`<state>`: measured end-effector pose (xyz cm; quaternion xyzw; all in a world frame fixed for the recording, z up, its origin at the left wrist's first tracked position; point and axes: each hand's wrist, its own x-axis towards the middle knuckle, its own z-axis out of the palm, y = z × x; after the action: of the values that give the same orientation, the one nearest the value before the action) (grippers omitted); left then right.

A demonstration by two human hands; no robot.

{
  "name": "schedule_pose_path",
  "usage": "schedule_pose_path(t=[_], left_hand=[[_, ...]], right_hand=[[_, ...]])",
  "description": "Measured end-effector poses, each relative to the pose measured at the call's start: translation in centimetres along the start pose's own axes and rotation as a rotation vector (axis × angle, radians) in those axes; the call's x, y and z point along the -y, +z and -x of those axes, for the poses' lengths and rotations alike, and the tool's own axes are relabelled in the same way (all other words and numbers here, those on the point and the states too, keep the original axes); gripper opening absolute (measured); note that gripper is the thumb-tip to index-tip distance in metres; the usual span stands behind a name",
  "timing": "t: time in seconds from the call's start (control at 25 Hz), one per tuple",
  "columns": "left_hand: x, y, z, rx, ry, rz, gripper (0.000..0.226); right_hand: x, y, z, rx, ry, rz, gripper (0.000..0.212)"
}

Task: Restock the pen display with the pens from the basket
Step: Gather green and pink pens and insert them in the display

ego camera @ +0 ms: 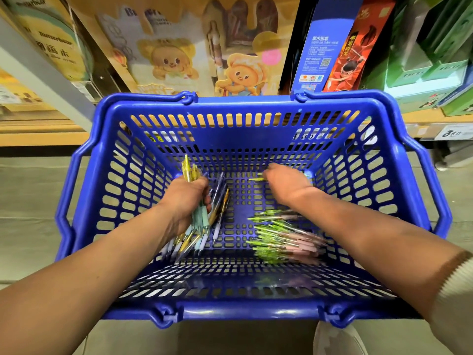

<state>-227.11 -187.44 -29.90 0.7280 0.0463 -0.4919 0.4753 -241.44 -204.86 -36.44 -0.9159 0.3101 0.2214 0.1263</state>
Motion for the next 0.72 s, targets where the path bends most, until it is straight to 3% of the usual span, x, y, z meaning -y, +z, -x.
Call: schedule_pose_path(t=[0.16, 0.32, 0.4, 0.52, 0.6, 0.72], left_hand=[[0.1, 0.1, -0.3, -0.005, 0.002, -0.051, 0.027], [0.2, 0.0, -0.5, 0.001, 0.000, -0.007, 0.032], [0.1, 0.0, -0.5, 0.006, 0.015, 0.052, 0.036], [0.0, 0.3, -0.5, -0.008, 0.062, 0.079, 0.028], [0.0, 0.3, -0.6, -0.041, 0.072, 0.088, 0.030], [-0.1, -0.2, -0.5, -0.032, 0.032, 0.173, 0.041]], right_hand=[[-1.1, 0.9, -0.3, 0.009, -0.061, 0.197, 0.048], [-1.0, 0.4, -0.6, 0.025, -0.033, 0.103, 0.033], [-0.1, -0.4, -0.7, 0.008, -0.013, -0.187, 0.022], [4.3, -2.3, 0.1, 0.025, -0.066, -0.790, 0.027], [7.5, -2.8, 0.6, 0.040, -0.118, -1.004, 0.022], [9.5, -2.7, 0.8, 0.046, -0.055, -1.206, 0.022]])
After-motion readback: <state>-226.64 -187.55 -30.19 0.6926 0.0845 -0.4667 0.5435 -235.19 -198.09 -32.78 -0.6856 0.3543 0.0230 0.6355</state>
